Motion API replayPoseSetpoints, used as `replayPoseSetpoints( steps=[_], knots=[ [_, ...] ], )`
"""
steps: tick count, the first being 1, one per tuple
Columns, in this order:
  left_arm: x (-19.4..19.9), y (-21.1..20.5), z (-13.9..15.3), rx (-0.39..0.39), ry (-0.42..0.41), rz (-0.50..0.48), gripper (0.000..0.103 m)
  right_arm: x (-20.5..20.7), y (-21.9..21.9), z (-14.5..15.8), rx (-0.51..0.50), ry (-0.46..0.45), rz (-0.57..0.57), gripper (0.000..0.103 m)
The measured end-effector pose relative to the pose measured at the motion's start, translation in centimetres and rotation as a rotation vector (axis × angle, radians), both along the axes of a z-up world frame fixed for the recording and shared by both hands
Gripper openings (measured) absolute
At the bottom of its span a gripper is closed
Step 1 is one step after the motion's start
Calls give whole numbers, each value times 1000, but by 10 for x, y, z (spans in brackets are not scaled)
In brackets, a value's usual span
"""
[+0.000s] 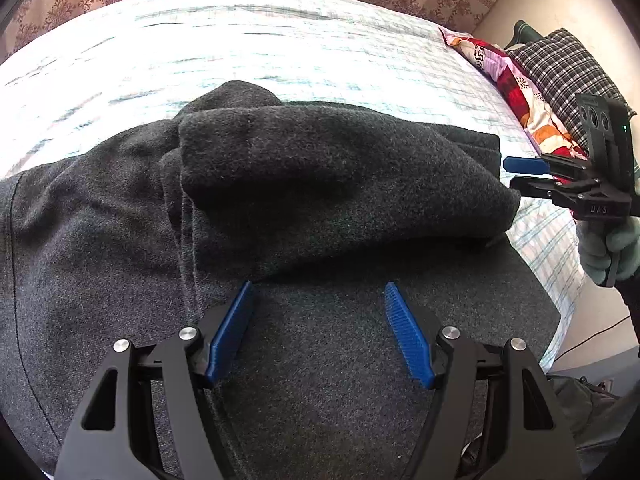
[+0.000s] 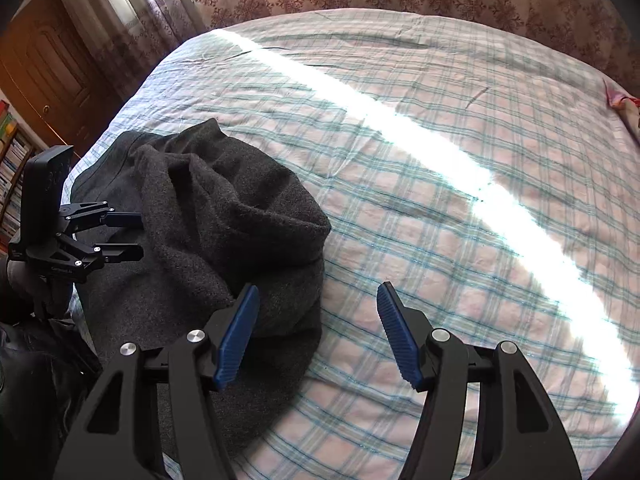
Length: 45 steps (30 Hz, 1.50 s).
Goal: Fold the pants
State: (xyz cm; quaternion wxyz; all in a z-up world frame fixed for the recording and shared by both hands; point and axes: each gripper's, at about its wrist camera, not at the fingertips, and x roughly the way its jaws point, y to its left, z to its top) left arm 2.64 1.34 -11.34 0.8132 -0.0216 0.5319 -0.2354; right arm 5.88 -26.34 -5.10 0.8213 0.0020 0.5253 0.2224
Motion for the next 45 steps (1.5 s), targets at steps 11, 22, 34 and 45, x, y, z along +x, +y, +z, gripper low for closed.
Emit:
replayPoseSetpoints(
  steps=[11,22,34,45],
  knots=[
    [4,22,2,-21,-11,51,70,-13,82,13,-23,-60,139,57],
    [9,17,-3,-47,-20,45,75,29,40,10,-208,-175,-236,0],
    [17,32,11,-94,-30,110,76,-10,85,-4,-81,-105,-173,12],
    [30,23,3,-45,-38,105,76,26,89,-44,-141,-19,-253,8]
  ],
)
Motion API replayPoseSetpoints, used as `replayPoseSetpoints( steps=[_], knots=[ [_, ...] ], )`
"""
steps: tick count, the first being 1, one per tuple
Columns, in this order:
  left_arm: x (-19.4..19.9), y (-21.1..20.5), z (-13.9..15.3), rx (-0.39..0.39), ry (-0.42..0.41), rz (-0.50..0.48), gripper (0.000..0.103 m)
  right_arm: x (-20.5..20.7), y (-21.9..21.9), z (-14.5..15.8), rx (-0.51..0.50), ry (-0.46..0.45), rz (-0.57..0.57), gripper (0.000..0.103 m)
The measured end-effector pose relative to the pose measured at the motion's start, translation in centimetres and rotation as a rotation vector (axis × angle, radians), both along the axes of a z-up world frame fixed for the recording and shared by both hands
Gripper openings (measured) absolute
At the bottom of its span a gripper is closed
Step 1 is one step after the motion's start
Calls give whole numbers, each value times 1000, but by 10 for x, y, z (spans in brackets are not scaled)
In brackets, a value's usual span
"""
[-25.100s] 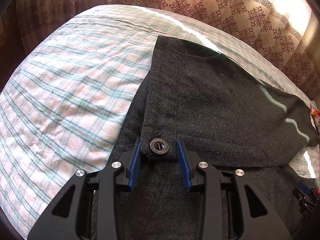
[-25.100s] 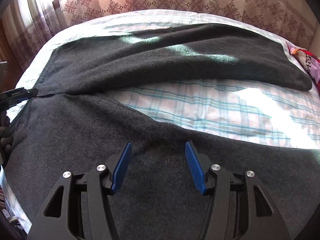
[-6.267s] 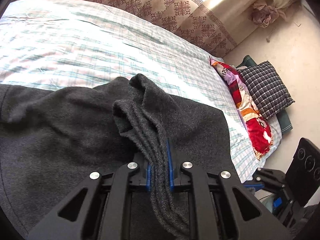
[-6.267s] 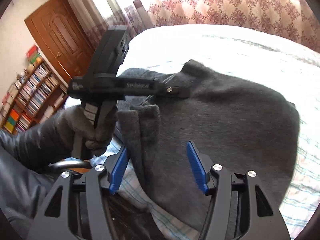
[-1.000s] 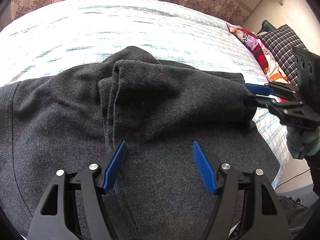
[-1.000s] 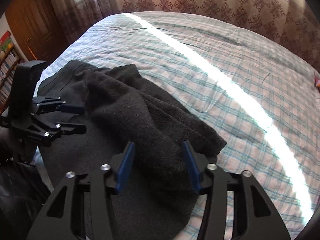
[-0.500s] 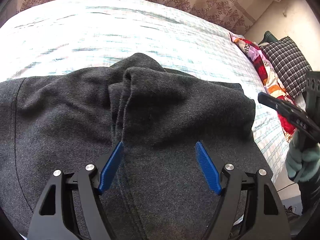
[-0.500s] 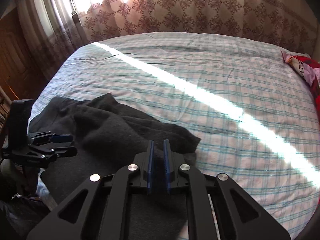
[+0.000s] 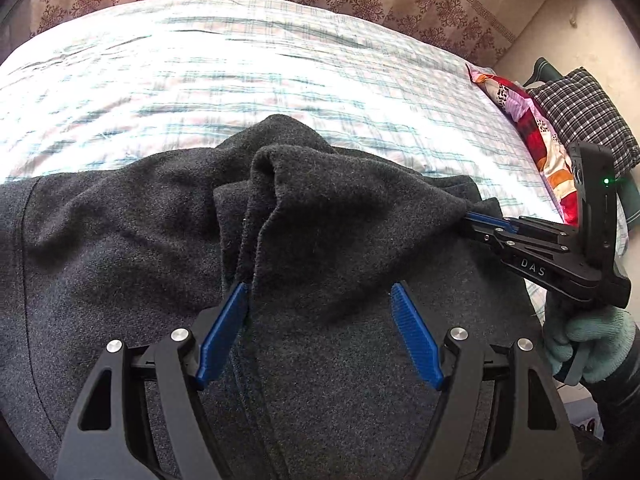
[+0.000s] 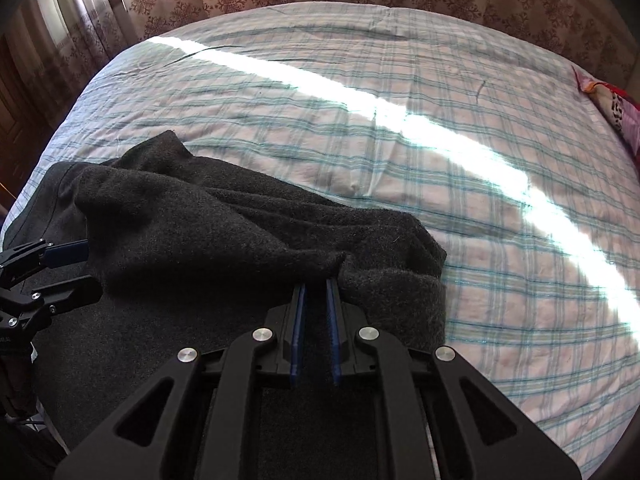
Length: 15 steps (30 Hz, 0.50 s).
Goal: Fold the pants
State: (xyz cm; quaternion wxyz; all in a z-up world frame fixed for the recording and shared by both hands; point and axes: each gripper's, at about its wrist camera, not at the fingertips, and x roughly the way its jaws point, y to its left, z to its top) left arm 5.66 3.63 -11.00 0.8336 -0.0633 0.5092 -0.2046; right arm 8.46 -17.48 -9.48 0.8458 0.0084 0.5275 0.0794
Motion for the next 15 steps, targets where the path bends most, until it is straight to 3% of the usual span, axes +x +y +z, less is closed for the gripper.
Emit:
replayPoseSetpoints(
  steps=[5,9,15],
  knots=[
    [-9,3,19,-14,-53,-1,76,-12,12,23,-64,-53,-18,11],
    [-9,11,16,-17,-46,22,76,-26,30,48,-19,-119,-3,12],
    [-10,30,11,-7,-14,71,76,-6,38,1,-23,-8,-31,12]
  ],
)
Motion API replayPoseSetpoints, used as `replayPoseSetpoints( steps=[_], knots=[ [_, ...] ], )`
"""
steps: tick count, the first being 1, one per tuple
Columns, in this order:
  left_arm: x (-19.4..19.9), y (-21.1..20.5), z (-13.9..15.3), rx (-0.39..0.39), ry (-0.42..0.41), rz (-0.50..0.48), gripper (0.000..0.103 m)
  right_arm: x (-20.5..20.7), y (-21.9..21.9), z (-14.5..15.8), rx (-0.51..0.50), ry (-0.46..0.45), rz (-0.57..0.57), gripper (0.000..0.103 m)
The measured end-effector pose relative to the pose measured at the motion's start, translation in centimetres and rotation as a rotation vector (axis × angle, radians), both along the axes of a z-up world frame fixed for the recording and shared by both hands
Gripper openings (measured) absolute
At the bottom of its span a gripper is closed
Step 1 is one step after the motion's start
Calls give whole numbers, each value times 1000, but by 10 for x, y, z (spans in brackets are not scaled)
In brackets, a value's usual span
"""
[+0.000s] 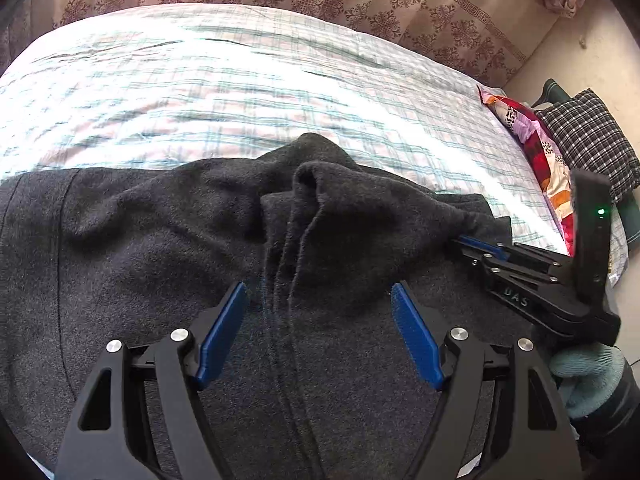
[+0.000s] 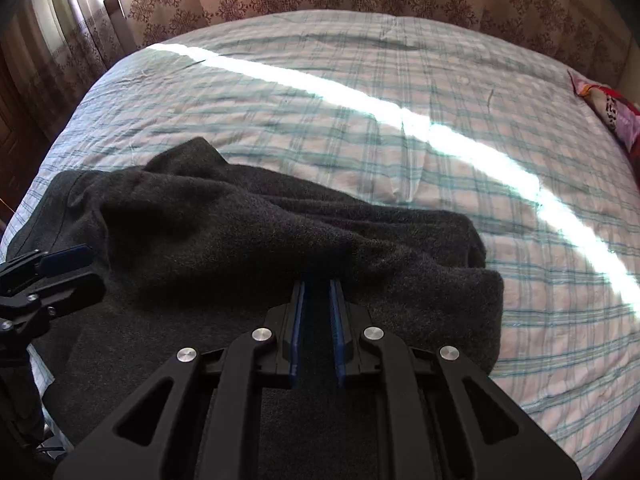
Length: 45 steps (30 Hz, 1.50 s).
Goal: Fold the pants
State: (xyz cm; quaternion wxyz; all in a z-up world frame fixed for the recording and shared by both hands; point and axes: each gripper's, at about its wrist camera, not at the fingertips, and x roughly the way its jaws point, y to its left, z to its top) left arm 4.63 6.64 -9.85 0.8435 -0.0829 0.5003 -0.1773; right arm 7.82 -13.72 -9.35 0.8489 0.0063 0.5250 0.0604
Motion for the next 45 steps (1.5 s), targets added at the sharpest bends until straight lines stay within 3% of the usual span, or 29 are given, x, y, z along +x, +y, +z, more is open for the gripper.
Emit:
replayPoseSetpoints(
  steps=[3,7,8,9,11,16,25,29,32,39,45],
  knots=[
    [-6,18,7,31,-18,24,85,-6,12,14,-52,-35,13,12],
    [-13,49,13,77,-35,84,86,-15,41,43,-50,-104,61,13],
    [-14,58,15,95,-39,104,87,-17,52,49,-36,-117,80,22],
    [-16,65,17,111,-41,126,90,-19,64,54,-20,-133,104,42],
    [-20,80,20,131,-43,164,93,-25,92,65,11,-172,176,56],
    [-32,122,25,151,-51,248,94,-41,170,62,67,-155,390,56],
    [-51,196,25,181,-75,390,94,-69,256,45,87,-107,600,56],
    [-55,222,28,155,-83,450,94,-76,284,49,85,-131,671,69],
    [-60,235,29,149,-87,483,94,-82,308,48,40,-152,721,70],
    [-63,256,28,125,-83,542,94,-94,351,33,-130,-208,768,70],
    [-66,273,20,106,-63,604,94,-90,355,28,-177,-235,713,78]
  ],
)
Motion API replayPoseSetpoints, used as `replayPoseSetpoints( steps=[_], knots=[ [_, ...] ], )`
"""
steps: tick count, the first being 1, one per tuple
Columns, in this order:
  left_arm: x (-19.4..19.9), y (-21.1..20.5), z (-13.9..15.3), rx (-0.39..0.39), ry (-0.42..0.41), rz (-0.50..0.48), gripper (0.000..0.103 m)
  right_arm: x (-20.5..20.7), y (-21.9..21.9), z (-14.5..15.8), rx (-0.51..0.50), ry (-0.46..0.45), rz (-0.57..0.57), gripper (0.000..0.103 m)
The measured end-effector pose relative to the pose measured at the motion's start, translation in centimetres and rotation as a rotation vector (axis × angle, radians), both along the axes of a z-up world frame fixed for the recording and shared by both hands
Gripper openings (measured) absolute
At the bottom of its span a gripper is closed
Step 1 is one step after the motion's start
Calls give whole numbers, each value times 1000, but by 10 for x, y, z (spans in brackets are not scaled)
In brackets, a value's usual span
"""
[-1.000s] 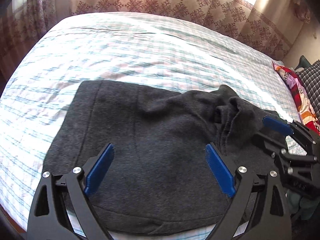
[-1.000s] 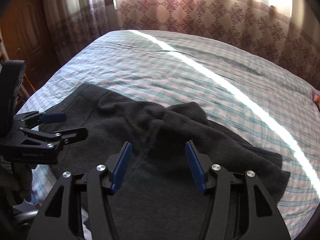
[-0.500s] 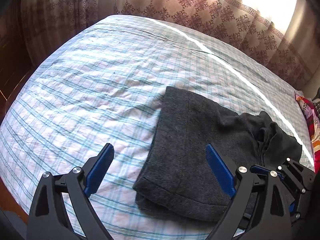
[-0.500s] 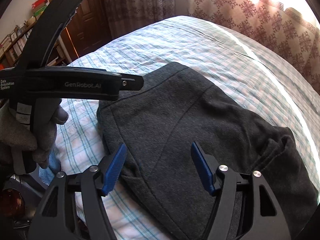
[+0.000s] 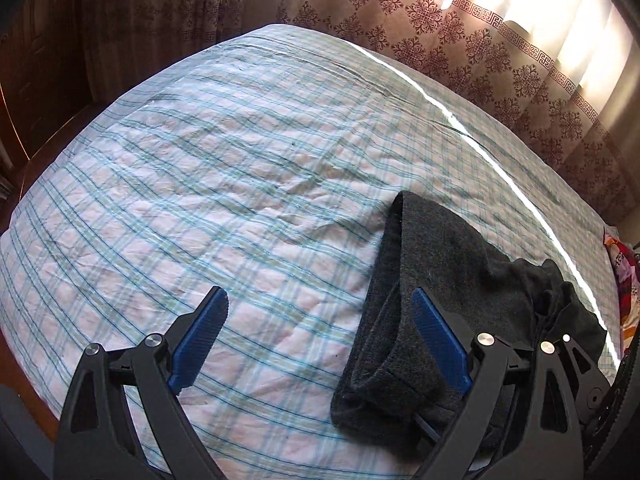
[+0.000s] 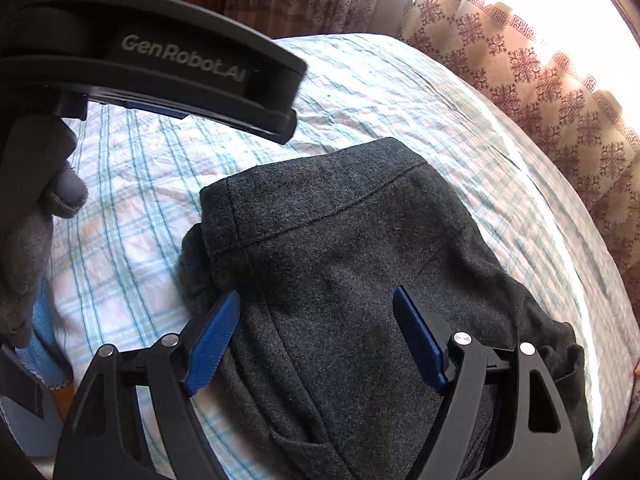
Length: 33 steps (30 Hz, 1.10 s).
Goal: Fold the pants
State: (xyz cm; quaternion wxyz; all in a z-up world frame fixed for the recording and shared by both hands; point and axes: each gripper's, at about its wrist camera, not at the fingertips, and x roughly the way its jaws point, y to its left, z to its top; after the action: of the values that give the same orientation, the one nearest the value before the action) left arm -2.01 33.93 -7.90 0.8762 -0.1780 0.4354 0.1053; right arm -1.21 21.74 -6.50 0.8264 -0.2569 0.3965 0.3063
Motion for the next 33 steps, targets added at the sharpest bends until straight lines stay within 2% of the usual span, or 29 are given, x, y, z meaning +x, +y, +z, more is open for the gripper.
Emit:
replayPoseSetpoints(
  steps=[4,7,9,12,17,21,22,23,24,25,26,27,30,33],
  knots=[
    [-1,6,-1,-7,-2,17,94,-9,1,8,11,-52,6,78],
    [-2,7,0,1,-3,18,94,-9,-5,16,96,9,14,78],
    [-3,8,1,12,-4,24,94,-13,-5,17,106,9,19,78],
    [-3,10,1,12,-5,31,94,-16,6,8,47,-12,35,78],
    [-4,12,0,12,-2,40,94,-6,14,-2,39,-5,24,84],
    [-4,15,-2,8,5,52,94,1,27,-7,40,30,35,83],
    [-5,15,-2,8,8,57,94,2,27,-7,47,49,36,81],
    [-5,16,-2,7,10,60,94,2,27,-7,59,71,40,74],
    [-5,17,-2,6,11,61,94,0,25,-6,73,89,53,63],
    [-5,17,-3,5,12,62,94,-3,24,-4,82,95,66,58],
    [-5,17,-3,5,14,62,94,-5,22,-1,90,99,72,47],
    [-5,17,-3,4,15,61,94,-8,21,2,98,100,73,41],
    [-5,16,-4,-11,18,54,94,-6,12,12,140,112,60,34],
    [-6,15,-5,-12,21,50,94,-3,8,14,144,148,78,35]
  ],
)
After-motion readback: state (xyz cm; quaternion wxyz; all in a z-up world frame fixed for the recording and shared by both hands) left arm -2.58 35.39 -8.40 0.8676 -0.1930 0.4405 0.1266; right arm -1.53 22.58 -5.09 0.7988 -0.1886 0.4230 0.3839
